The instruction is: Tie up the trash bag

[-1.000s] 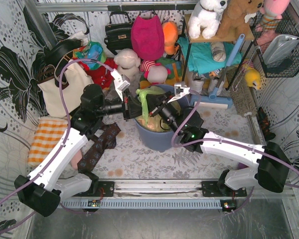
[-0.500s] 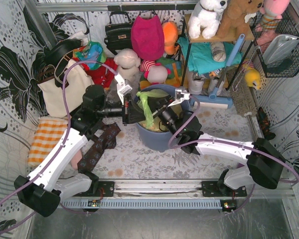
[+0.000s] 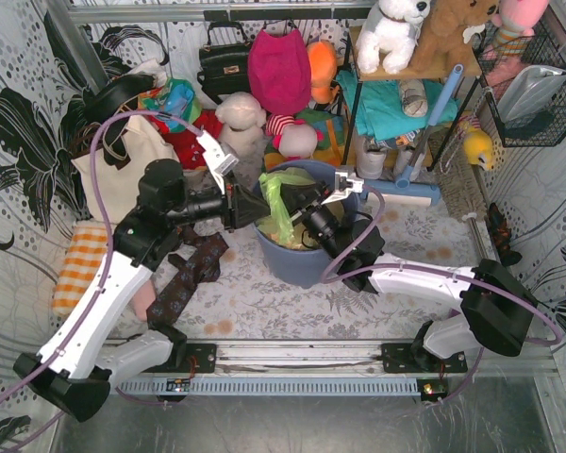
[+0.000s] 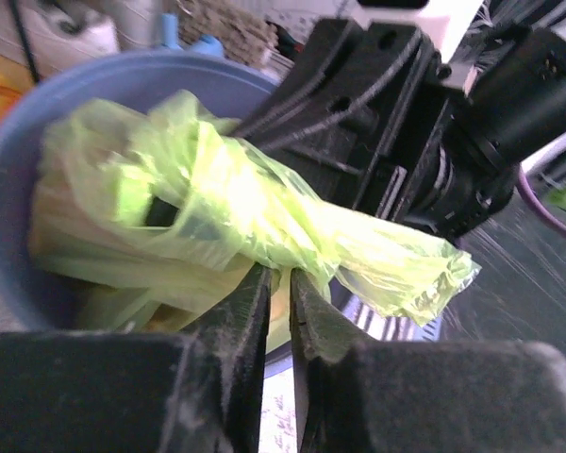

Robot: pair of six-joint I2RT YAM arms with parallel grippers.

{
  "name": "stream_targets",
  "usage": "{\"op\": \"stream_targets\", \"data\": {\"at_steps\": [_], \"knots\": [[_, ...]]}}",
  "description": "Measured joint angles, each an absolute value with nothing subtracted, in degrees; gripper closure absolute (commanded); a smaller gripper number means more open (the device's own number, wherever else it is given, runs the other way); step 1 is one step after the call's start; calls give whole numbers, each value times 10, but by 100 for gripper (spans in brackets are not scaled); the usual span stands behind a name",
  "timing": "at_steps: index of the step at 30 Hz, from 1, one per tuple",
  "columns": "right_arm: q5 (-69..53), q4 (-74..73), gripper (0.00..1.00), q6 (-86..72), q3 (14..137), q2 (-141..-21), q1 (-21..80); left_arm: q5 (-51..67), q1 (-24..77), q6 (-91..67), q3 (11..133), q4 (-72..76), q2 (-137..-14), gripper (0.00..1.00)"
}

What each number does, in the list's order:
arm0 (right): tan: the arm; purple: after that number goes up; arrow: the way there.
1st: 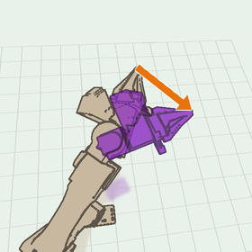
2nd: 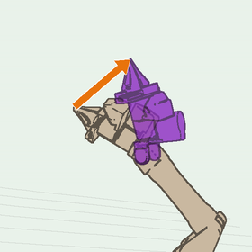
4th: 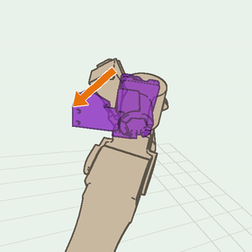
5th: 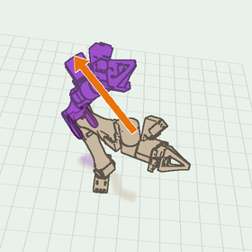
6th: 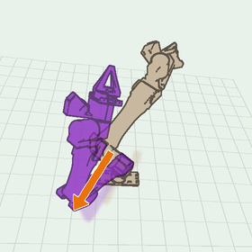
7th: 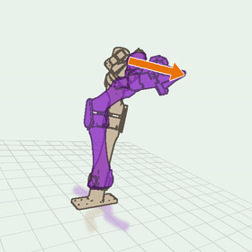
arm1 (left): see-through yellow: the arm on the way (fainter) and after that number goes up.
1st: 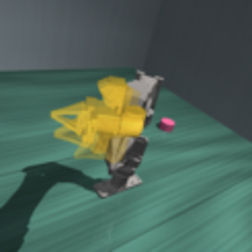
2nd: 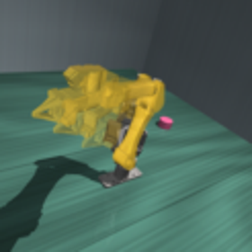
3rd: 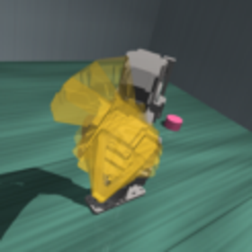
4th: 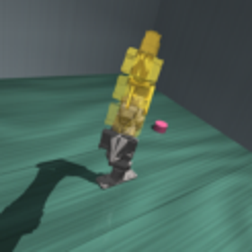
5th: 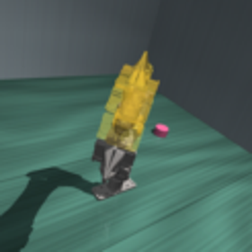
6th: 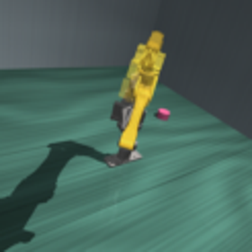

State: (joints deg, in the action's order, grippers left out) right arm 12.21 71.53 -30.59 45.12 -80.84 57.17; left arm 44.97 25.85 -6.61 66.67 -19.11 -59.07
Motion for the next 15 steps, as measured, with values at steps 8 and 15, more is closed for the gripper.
{"op": "stream_targets", "data": {"at_steps": [8,15], "knots": [[96,725,100,-306,447,-808,572,343,258,-79,691,-198,-540,72],[82,725,100,-306,447,-808,571,215,258,-185,698,-160,-544,68]]}}
